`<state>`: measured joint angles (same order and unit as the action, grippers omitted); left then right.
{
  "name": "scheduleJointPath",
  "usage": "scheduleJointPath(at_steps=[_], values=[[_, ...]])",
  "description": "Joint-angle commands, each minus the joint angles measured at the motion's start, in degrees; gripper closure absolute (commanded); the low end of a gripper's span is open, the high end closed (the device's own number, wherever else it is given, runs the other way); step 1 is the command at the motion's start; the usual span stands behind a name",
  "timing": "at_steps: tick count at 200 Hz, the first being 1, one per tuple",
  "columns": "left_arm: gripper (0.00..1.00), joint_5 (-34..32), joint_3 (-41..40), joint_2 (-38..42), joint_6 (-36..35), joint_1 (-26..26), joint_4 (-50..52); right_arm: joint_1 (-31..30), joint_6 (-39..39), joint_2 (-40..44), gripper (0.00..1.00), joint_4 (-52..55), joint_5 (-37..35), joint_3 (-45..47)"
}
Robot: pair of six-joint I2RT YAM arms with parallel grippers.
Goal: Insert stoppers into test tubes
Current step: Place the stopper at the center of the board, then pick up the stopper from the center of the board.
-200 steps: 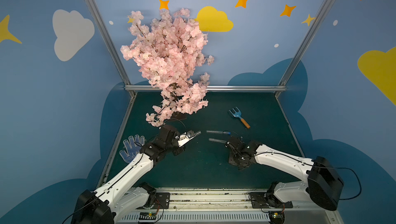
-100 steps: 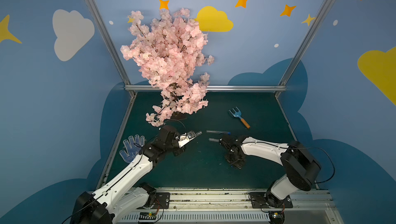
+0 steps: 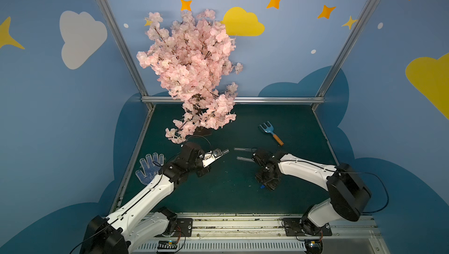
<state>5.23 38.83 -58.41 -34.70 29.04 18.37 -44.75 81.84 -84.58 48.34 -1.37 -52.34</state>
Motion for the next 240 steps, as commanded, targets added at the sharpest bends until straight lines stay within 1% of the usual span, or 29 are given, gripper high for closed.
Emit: scheduleJointPath(at_steps=[1,17,29,37,46,55,63,72,78,82,88,94,107,118,135,151,167,218,240], values=[[0.98,-0.2,-0.2,-0.4,-0.8,0.1,0.1,3.2,-13.5,7.9,0.38,4.9,-5.8,-3.7],[0.98,-0.5,-0.2,-0.5,-1.0,0.1,0.3,7.4,-30.2,14.2,0.36,2.0,-7.0,-5.1],[0.98,-0.7,-0.1,-0.6,-1.1,0.1,0.3,10.9,-47.0,18.2,0.36,-4.6,-3.5,-5.6],[0.98,-0.7,-0.1,-0.7,-1.0,0.1,0.5,12.4,-55.4,19.7,0.38,-6.3,-3.8,-6.8],[0.98,-0.7,0.0,-0.9,-1.1,0.0,0.5,13.8,-67.0,20.5,0.39,-9.2,-0.4,-7.8],[0.98,-0.8,0.0,-0.9,-1.1,-0.1,0.7,14.2,-77.5,20.3,0.4,-9.5,2.2,-9.4],[0.98,-0.8,-0.1,-1.1,-1.0,-0.2,0.6,14.2,-89.2,19.9,0.42,-8.0,8.4,-10.5],[0.98,-0.8,-0.1,-1.2,-1.1,-0.2,0.8,14.1,-103.2,19.4,0.42,-3.7,17.8,-10.8],[0.98,-0.8,-0.1,-1.3,-1.1,-0.3,0.7,13.7,-113.1,18.9,0.46,0.7,21.4,-10.7],[0.98,-0.8,-0.2,-1.4,-1.1,-0.3,0.7,13.1,-118.9,18.7,0.48,2.9,21.1,-10.3],[0.98,-0.8,-0.2,-1.5,-1.1,-0.4,0.7,11.8,-126.6,18.4,0.49,4.5,17.8,-9.3],[0.98,-0.8,-0.2,-1.5,-1.1,-0.5,0.6,10.9,-130.6,17.8,0.49,4.7,14.4,-7.7],[0.98,-0.7,-0.2,-1.8,-1.1,-0.6,0.4,9.9,-139.8,16.1,0.5,5.1,12.3,-4.7],[0.98,-0.8,-0.3,-1.9,-1.0,-0.6,0.4,9.7,-144.6,15.0,0.51,4.6,11.3,-2.6],[0.98,-1.1,-0.7,-2.0,-1.1,-0.7,-0.1,9.5,-148.6,14.7,0.5,1.1,10.5,1.1],[0.98,-1.2,-0.6,-2.6,-1.2,-1.0,-0.3,8.3,-152.8,15.0,0.48,-3.5,9.6,5.9],[0.98,-0.9,-0.4,-3.3,-1.3,-1.3,-0.5,7.3,-156.0,13.9,0.47,-7.2,9.1,9.2],[0.98,-1.0,-0.5,-4.0,-1.6,-1.5,-0.4,7.0,-161.3,5.0,0.5,-10.6,10.8,8.2],[0.98,-1.1,-0.5,-4.2,-1.7,-1.5,-0.4,7.0,-162.5,1.2,0.54,-10.7,11.6,6.4]])
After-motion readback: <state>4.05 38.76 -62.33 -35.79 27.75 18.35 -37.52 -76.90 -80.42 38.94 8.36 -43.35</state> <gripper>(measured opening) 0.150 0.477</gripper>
